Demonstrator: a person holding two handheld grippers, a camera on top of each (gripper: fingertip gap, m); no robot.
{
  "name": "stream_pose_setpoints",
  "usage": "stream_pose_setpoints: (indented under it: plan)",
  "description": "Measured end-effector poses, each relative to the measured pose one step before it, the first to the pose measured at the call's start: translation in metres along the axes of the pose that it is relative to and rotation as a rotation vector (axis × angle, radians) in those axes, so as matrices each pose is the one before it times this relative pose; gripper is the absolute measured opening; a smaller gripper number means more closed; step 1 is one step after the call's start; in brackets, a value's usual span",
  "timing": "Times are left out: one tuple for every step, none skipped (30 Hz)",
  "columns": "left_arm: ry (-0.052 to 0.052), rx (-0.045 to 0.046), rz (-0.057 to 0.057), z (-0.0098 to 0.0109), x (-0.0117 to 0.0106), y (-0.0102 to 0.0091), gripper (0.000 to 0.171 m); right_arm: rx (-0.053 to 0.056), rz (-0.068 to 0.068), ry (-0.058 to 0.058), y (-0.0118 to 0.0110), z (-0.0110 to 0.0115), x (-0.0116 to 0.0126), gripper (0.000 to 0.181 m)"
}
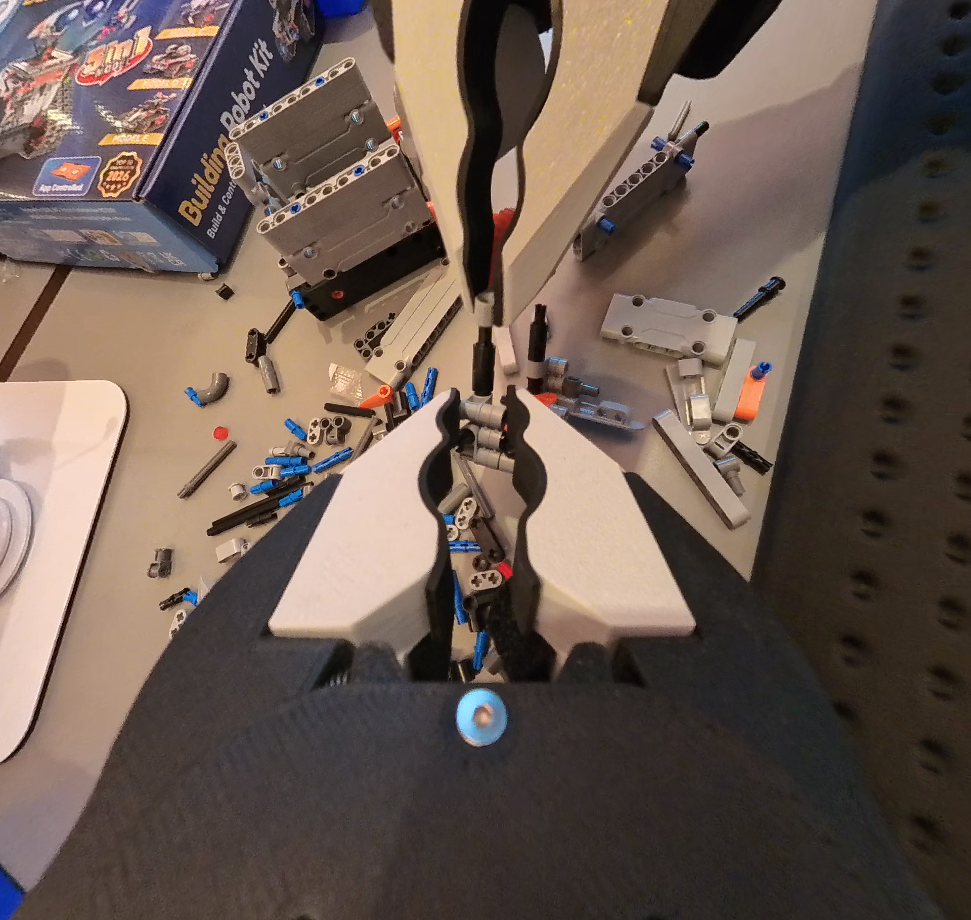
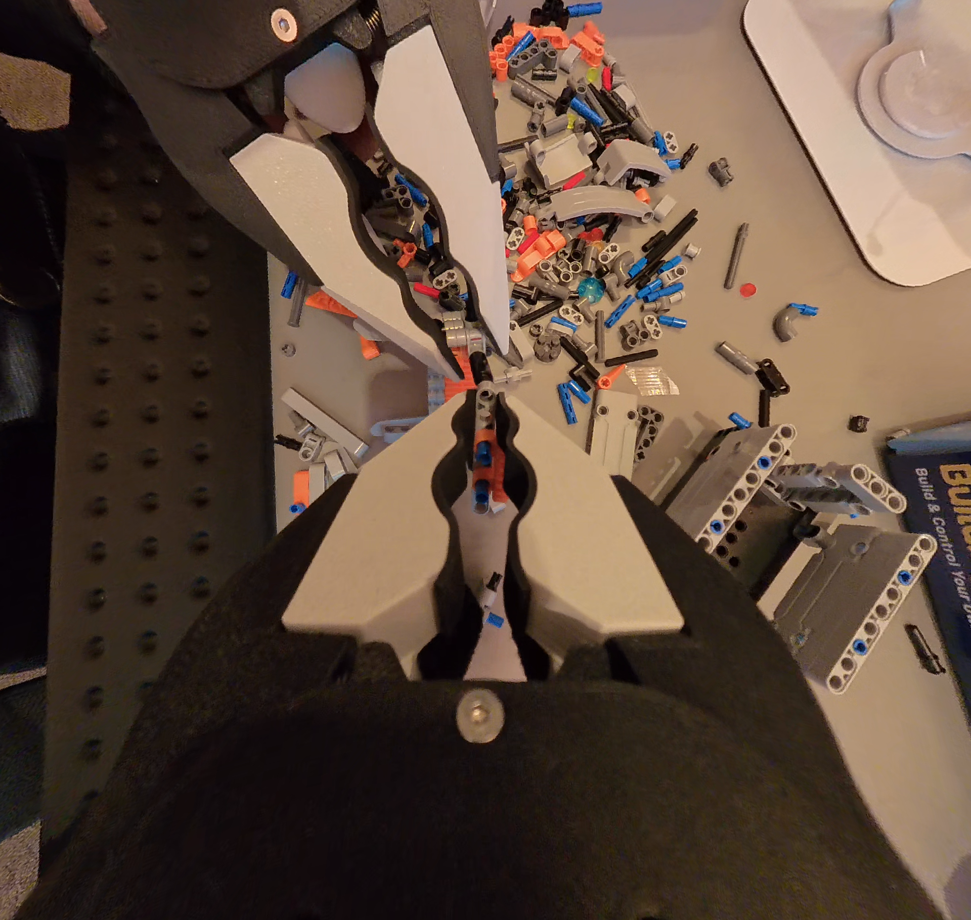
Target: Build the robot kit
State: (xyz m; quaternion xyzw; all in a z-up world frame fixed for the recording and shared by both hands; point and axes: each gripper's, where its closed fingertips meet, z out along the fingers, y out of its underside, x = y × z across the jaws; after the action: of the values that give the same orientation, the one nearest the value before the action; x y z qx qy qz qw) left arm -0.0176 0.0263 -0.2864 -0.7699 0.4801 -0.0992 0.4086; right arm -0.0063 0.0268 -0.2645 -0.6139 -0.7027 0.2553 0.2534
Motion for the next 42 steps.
stream_pose_setpoints:
  plan:
    - [0.0007,0.00027,-0.0005,-0.0001,0.00005,-0.00004,0.015,0.006,0.0042,0.0017,0.00053,-0.00039,0.00034,0.005]
    - [0.0022,0.00397,-0.0019,-0.00019,0.00024,-0.00049,0.015,0.0111,0.0031,0.0006,-0.00061,-0.00035,0.00031,0.005]
    - [0.0054,0.00246,-0.003,0.00022,0.00076,-0.00032,0.015,0.0141,0.0021,-0.0037,-0.00156,0.00005,-0.00035,0.005]
    - [0.0009,-0.00194,0.0007,0.0004,0.00042,0.00024,0.015,-0.0037,0.0009,-0.0042,0.00055,0.00109,-0.00069,0.005]
    - [-0.0083,-0.00616,0.0055,0.00035,-0.00081,0.00088,0.015,-0.015,-0.0062,0.0023,0.0021,0.00138,0.0,0.005]
    - [-0.0032,0.00018,0.0025,0.0001,-0.00025,0.00019,0.015,-0.0068,-0.0046,0.0069,0.00112,0.00055,0.00063,0.005]
    - [0.003,0.00248,-0.0048,-0.00007,0.00006,-0.00018,0.015,0.0009,0.0021,-0.0006,-0.00001,-0.00016,0.00005,0.005]
    - [0.0039,0.00415,-0.0042,-0.00019,0.00013,-0.00048,0.015,-0.0014,0.0009,0.0002,0.00053,-0.00024,0.00032,0.005]
    - [-0.0009,0.00391,-0.0022,-0.00038,-0.00027,-0.00057,0.015,0.0025,0.0,0.0027,-0.00004,0.00004,0.00054,0.005]
    - [-0.0026,-0.00226,0.002,-0.00022,-0.00039,0.0002,0.015,0.0047,0.0031,-0.0016,-0.00045,0.00031,0.00013,0.005]
    - [-0.0014,-0.00156,0.0021,0.00008,-0.00013,0.00039,0.015,0.0013,0.0054,-0.0045,0.00049,0.00048,0.00005,0.005]
    - [0.0007,0.00408,-0.0007,0.0002,0.00026,-0.00025,0.015,0.002,0.0039,-0.0034,0.00074,0.00033,0.00026,0.005]
    - [0.0008,0.00375,-0.003,0.00011,0.00013,-0.00019,0.015,0.0082,0.0064,-0.0045,-0.00009,0.00004,0.00019,0.005]
    - [0.0025,0.00061,-0.0015,0.00022,0.00029,0.00008,0.014,0.0083,0.0085,-0.0069,0.00026,0.00009,-0.00011,0.005]
    - [0.0006,0.00302,0.0009,0.00013,0.00037,-0.00006,0.015,0.0099,0.0048,-0.0043,0.00011,0.00009,-0.0002,0.005]
    - [-0.0008,0.00338,0.0012,0.00011,0.00034,0.00001,0.014,0.0092,0.006,-0.003,0.00033,0.00031,-0.00008,0.005]
    - [0.0013,-0.00161,0.0014,0.00056,0.00042,0.00062,0.014,0.0089,0.0048,-0.0031,0.00063,0.00043,-0.00032,0.005]
    - [0.0025,0.00119,-0.0038,0.00051,0.00054,0.0003,0.014,0.0101,0.0037,0.0006,0.00052,0.00044,0.00008,0.005]
    - [0.0029,0.00664,-0.0054,0.00031,0.00054,-0.00032,0.014,0.0064,0.0017,0.0044,0.00088,0.00033,0.00058,0.005]
    - [0.0008,0.00181,-0.0021,0.00025,0.0,0.00012,0.014,0.0042,-0.0129,0.0133,-0.00005,0.0003,0.00032,0.005]
    - [-0.0019,-0.00115,-0.0009,-0.00002,-0.00048,0.00046,0.014,-0.0008,-0.0173,0.0167,-0.00044,0.00041,0.00029,0.005]
    - [-0.0018,0.00223,-0.0021,0.00012,-0.00025,0.00017,0.014,-0.0044,-0.0037,0.004,0.0,0.0003,0.00019,0.005]
    - [-0.001,0.00516,-0.0006,-0.00009,0.00005,-0.00053,0.014,0.0012,0.0031,-0.0031,0.00028,-0.00004,0.00031,0.005]
    - [-0.0024,-0.00226,0.003,0.0002,0.00011,0.00009,0.014,0.0056,0.0017,-0.0034,0.00059,0.00012,-0.00032,0.005]
    - [-0.0059,0.00006,0.0041,0.00016,-0.00005,0.00007,0.014,0.0093,0.0087,-0.0077,0.00052,0.00008,-0.00017,0.005]
    - [-0.0039,0.00352,0.0015,0.00003,-0.00005,-0.0005,0.014,0.0156,0.0138,-0.0113,-0.00059,-0.00033,-0.00023,0.005]
    - [-0.0009,0.00195,0.0004,-0.00015,0.00005,-0.00036,0.014,0.0141,0.011,-0.011,-0.00035,-0.00027,-0.00018,0.005]
    - [-0.0008,-0.00092,-0.0021,0.00041,-0.00022,0.00049,0.014,0.008,0.013,-0.0109,0.00029,0.00052,0.0002,0.005]
    - [-0.0008,0.00403,-0.0042,0.00006,-0.00046,-0.00004,0.014,0.0116,0.0124,-0.0098,-0.0004,0.00029,0.00069,0.005]
    - [0.0018,0.00297,-0.0048,0.0002,-0.00012,-0.00007,0.014,0.0065,0.0095,-0.0114,-0.00001,0.00013,0.00001,0.005]
    - [-0.0006,0.0025,-0.0005,0.00013,0.0001,-0.0001,0.014,-0.001,-0.0005,-0.006,0.00025,0.00004,0.00001,0.005]
    - [-0.0036,0.00065,0.0035,0.00001,-0.00009,0.00013,0.014,-0.0021,0.0006,-0.0035,-0.00007,0.00024,0.00013,0.005]
    - [-0.003,-0.00017,0.0025,0.00006,-0.00019,0.00011,0.014,-0.0014,0.003,-0.0042,-0.00017,0.00025,0.00016,0.005]
    - [-0.0021,0.0012,0.0007,0.00003,-0.00015,-0.00005,0.014,0.0009,0.0023,-0.0032,-0.00031,0.00019,0.00022,0.005]
    - [-0.0012,-0.00148,0.001,0.00002,-0.00019,0.00036,0.014,0.0038,0.0031,-0.0054,-0.00017,0.0002,-0.00018,0.005]
    - [0.0011,0.00324,-0.0019,-0.00011,0.00009,-0.00012,0.014,0.0065,0.0054,-0.0107,-0.00023,-0.00026,-0.00037,0.005]
    - [-0.0001,0.00355,-0.0015,-0.00004,0.00026,-0.00045,0.014,0.0063,0.0066,-0.0103,-0.00001,-0.00027,-0.00019,0.005]
    - [-0.0034,-0.00197,0.0051,0.00016,0.00002,0.00016,0.014,0.0053,0.0059,-0.0091,0.00003,0.00008,-0.00001,0.005]
    - [-0.0009,0.00101,0.0029,-0.00004,0.00008,-0.00005,0.014,0.0067,0.008,-0.0153,0.00007,-0.00012,-0.00045,0.005]
    - [0.0012,0.00359,-0.0012,-0.00004,0.00014,-0.00037,0.014,0.0061,0.0098,-0.0175,0.00013,-0.00018,-0.00027,0.005]
    - [0.0,0.00061,-0.0014,0.00015,-0.00007,-0.00012,0.014,0.006,0.0036,-0.0108,-0.00028,-0.00007,-0.0001,0.005]
    - [-0.0002,-0.0006,0.0013,-0.0001,-0.00007,0.00024,0.014,0.0045,-0.0017,-0.0083,-0.00016,0.00017,-0.00034,0.005]
